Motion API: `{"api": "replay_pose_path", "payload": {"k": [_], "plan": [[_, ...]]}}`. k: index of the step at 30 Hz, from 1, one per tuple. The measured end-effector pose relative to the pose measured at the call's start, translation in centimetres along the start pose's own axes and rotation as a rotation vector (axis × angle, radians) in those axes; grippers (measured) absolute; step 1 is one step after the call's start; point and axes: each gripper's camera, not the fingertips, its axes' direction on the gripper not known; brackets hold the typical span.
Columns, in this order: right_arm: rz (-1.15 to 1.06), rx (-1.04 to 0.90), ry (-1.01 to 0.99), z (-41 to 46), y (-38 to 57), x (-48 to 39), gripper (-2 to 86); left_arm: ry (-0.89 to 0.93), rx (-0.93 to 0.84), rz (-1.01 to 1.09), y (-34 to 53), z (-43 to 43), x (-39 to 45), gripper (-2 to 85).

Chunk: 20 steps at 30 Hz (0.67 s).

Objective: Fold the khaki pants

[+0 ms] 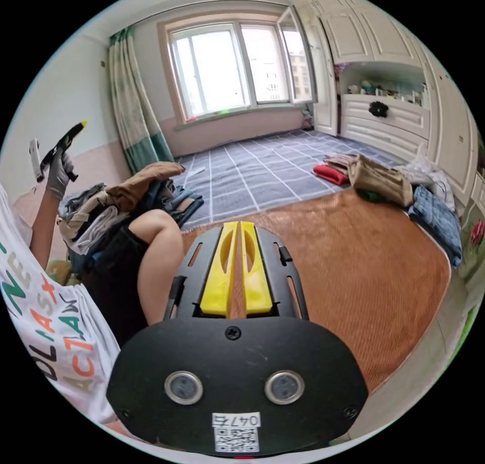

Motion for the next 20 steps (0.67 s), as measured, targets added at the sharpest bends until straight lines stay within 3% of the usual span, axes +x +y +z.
{"api": "replay_pose_path", "payload": {"k": [8, 12, 18, 20], "plan": [[0.068, -0.135, 0.223, -5.7, 9.7, -1.0, 0.5, 0.601, -0.089, 0.458, 4.3, 12.3, 35.6, -1.0], [0.169, -0.153, 0.236, -8.1, 10.9, 0.8, 2.6, 0.736, -0.111, 0.447, 7.0, 17.0, 46.1, -1.0], [0.19, -0.157, 0.236, -9.5, 7.7, 3.6, 2.7, 0.854, -0.292, 0.254, 13.8, 33.7, 55.4, -1.0], [0.145, -0.171, 0.254, -8.4, 5.1, 4.5, 2.5, 0.852, -0.376, 0.2, 21.0, 40.6, 57.1, -1.0]]}}
